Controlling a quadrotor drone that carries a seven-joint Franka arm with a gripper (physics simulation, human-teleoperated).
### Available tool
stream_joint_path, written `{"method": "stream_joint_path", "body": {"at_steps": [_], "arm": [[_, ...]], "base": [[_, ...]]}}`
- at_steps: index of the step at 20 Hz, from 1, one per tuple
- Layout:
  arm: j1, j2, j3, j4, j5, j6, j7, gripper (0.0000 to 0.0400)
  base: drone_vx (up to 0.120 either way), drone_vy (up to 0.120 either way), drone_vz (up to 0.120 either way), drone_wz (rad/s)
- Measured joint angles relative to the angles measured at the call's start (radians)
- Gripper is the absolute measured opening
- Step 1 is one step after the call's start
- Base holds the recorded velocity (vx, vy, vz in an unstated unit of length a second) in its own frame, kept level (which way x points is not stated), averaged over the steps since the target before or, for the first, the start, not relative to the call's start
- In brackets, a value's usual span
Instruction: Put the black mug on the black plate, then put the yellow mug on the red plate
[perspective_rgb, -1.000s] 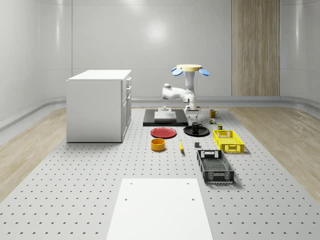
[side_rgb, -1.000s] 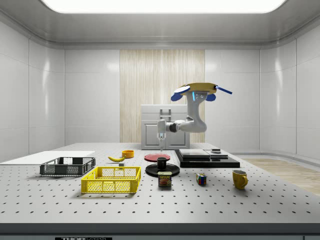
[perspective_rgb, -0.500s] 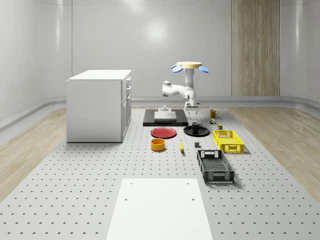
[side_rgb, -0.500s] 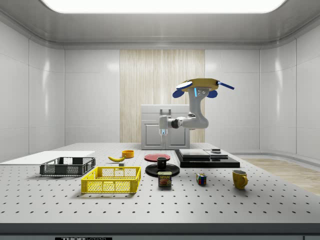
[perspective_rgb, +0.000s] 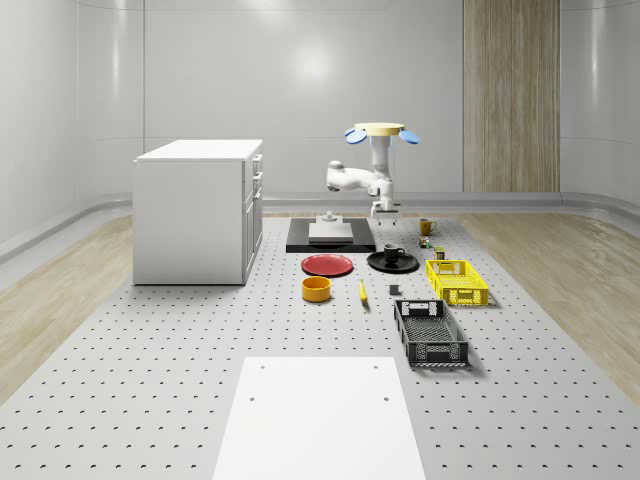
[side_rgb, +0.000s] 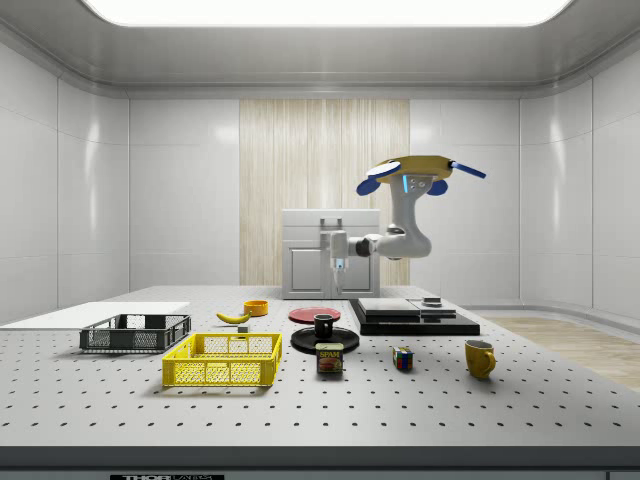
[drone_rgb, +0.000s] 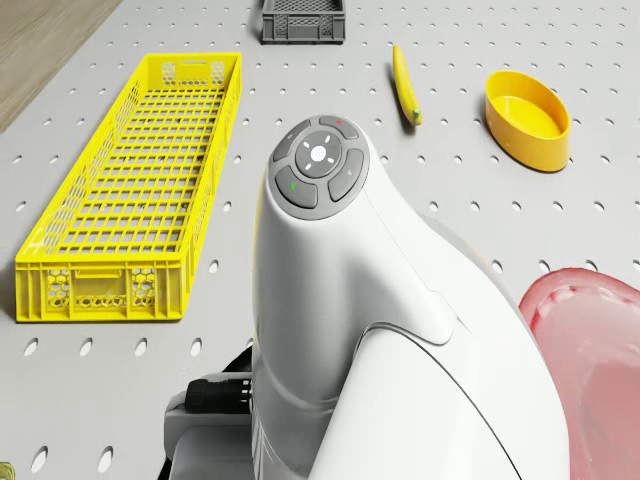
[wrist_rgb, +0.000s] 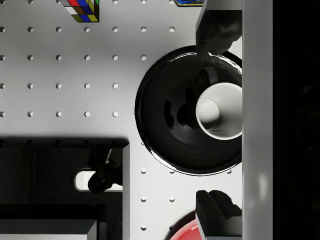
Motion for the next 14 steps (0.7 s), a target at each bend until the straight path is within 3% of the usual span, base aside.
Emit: {"method": "stream_joint_path", "body": {"at_steps": [14], "arm": [[0.000,0.004,-0.001,0.000,-0.002,-0.004,0.000,0.0400]], "base": [[-0.120,0.120,0.000,0.000]]}}
